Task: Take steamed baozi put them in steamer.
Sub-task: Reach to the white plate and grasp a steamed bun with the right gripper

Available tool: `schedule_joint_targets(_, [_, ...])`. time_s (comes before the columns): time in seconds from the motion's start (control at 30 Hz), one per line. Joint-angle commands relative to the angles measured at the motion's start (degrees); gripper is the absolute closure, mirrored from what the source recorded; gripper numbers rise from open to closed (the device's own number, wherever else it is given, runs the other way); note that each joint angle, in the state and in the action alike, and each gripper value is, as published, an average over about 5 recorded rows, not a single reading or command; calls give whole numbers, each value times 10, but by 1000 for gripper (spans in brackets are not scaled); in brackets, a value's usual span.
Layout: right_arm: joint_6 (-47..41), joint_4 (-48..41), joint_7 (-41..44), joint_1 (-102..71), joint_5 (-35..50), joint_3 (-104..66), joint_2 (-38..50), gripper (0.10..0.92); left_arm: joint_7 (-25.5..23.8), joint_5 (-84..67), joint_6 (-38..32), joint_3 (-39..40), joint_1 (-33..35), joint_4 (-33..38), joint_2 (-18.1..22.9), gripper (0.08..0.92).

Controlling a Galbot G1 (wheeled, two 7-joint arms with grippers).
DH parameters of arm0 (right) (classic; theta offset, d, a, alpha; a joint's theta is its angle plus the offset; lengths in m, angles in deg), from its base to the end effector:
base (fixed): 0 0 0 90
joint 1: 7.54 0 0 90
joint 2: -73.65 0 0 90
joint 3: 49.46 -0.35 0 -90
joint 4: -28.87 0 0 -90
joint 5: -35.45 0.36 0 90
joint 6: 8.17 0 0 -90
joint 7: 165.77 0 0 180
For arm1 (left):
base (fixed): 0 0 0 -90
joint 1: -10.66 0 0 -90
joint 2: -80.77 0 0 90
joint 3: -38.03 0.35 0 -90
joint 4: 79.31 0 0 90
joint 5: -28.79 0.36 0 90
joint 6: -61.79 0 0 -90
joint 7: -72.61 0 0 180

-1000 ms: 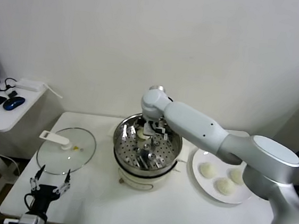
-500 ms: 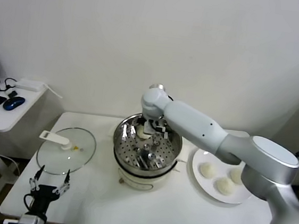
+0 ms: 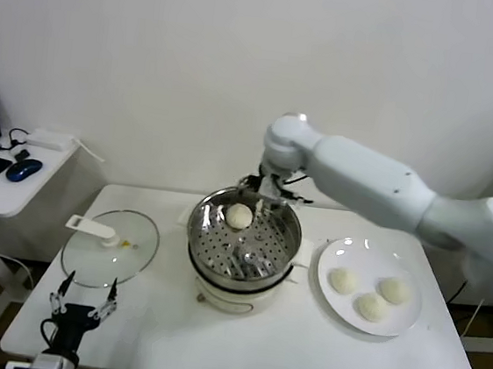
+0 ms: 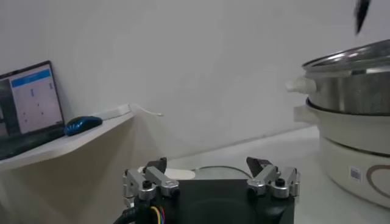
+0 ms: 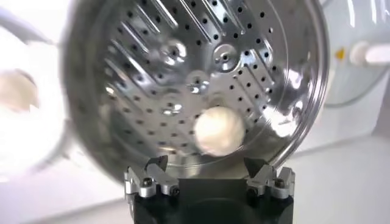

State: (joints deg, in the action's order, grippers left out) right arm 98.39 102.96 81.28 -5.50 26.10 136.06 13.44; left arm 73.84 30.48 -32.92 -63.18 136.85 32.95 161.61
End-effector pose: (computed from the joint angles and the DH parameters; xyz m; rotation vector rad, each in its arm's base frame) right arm 0.5614 0.0761 -0.0133 1.7671 -0.7119 2.2822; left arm 0.1453 0.0980 -0.3549 0.1493 -2.9680 -0.4026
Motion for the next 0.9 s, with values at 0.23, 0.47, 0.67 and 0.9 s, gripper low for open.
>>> schedule_joint_targets(0.23, [-290,86,-73,113,417,200,293,203,0,-5,3,8,-4,7,4,177])
schedule_joint_targets(0.47, [-314,63,-82,-72,337,80,334,203,0,-5,3,11,0,14,6,177])
schedule_joint_targets(0.67, [-331,37,-102,-162,307,18,306,203,-1,-5,3,9,9,21,5,177])
schedule_joint_targets(0.9, [-327,-25,-102,-203,257,-2,246,203,1,-9,1,4,14,24,7,177])
